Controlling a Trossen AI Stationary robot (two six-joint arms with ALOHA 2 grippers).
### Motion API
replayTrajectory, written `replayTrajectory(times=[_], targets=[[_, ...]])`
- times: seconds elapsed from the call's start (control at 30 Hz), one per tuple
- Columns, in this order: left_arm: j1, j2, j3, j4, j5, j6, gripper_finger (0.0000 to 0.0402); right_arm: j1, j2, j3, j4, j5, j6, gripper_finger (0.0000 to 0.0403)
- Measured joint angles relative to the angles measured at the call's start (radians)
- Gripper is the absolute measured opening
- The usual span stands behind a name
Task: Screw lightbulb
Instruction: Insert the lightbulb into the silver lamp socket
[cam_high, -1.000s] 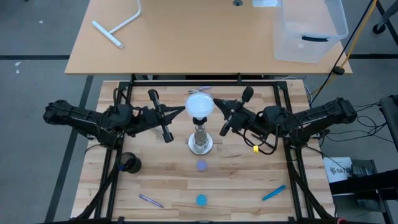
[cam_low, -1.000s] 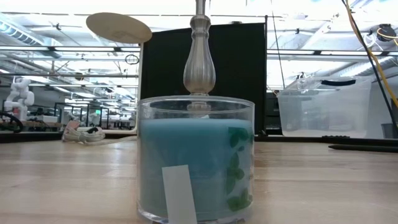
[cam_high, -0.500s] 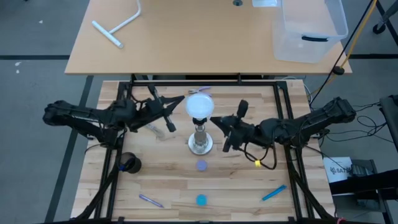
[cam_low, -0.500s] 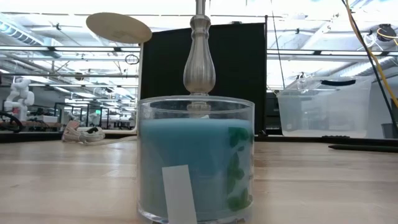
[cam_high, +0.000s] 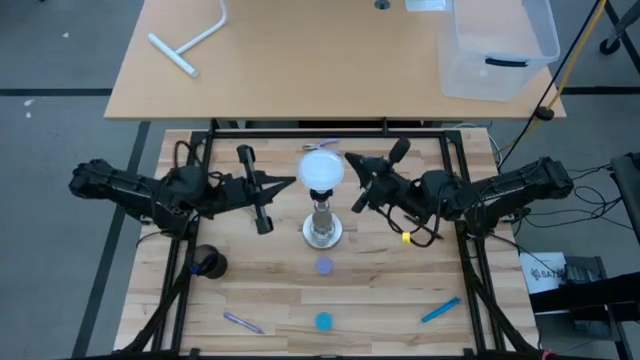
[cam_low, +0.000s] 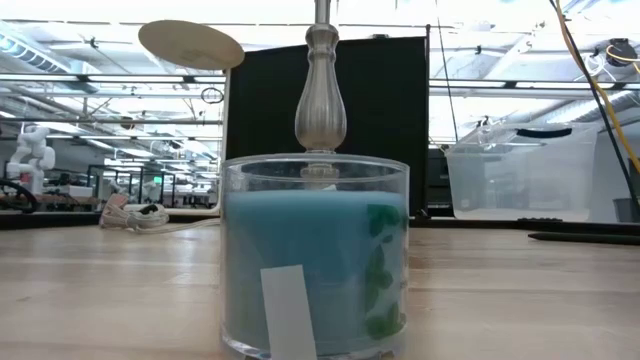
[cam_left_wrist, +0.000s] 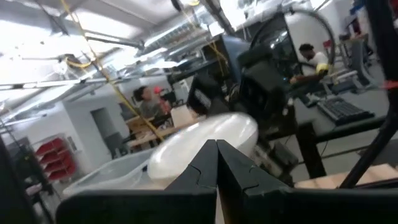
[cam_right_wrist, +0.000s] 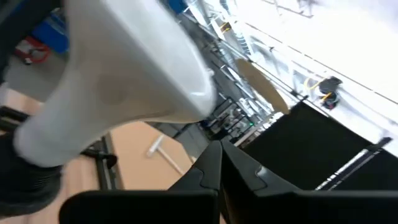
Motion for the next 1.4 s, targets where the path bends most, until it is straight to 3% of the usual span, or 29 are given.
replayTrajectory(times=[0.27,0.57,1.1,1.4], targets=[[0.024,0.008,0.000,-0.002,0.010,-0.026,0.0000,-0.005,0.000,0.000,0.020,-0.078,-0.023,0.0000],[0.070,0.024,0.000,0.000,0.022,-0.054,0.0000,0.007,-0.001,0.000,0.014,-0.068,-0.022,0.0000],[0.188,0.024,0.000,-0.114,-0.034,-0.113,0.0000,0.109,0.001,-0.001,-0.094,-0.140,0.058,0.0000],[0.128,-0.005,0.000,-0.025,0.039,-0.010,0.0000,0.085,0.002,-0.001,-0.198,-0.085,0.136,0.0000]])
